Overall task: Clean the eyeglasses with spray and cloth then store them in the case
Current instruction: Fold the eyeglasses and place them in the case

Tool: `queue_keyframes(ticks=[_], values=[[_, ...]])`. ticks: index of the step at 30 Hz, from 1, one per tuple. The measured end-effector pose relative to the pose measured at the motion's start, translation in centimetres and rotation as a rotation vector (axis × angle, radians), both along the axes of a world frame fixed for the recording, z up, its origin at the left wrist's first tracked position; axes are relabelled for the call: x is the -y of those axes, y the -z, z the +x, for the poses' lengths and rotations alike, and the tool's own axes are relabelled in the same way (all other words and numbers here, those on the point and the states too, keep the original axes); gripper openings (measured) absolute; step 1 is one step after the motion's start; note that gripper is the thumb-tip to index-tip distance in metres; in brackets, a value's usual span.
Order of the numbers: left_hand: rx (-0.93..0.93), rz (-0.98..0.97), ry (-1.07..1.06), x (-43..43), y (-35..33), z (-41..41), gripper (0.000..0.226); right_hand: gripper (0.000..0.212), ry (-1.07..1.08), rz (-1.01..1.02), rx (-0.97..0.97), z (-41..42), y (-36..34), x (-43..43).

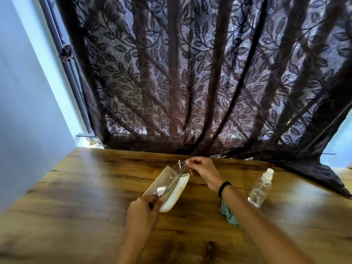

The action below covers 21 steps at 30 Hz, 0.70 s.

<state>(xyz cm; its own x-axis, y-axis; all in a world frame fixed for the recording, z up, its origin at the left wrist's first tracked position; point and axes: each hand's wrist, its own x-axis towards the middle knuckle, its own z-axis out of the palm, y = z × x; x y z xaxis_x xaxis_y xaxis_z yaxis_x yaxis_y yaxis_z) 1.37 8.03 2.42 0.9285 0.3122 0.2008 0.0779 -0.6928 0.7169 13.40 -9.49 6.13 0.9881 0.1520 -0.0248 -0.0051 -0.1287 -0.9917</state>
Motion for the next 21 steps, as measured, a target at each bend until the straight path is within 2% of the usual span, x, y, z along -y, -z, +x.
queue_keyframes(ticks=[3, 7, 17, 21], values=[[-0.053, 0.187, 0.038, 0.0, 0.4, -0.4, 0.022, 0.016, -0.026, -0.139, 0.003, 0.8, 0.3, -0.7], [-0.016, 0.325, 0.086, 0.2, 0.7, -0.5, 0.025, 0.017, -0.034, -0.245, -0.004, 1.2, 1.2, -0.8], [0.014, 0.341, 0.24, 0.4, 1.4, -0.6, 0.024, 0.018, 0.003, -0.291, 0.002, 0.8, 3.1, 0.3], [0.017, 0.326, 0.264, 0.4, 1.3, -0.7, 0.021, 0.018, 0.001, -0.243, -0.024, 0.8, 3.6, 0.7]])
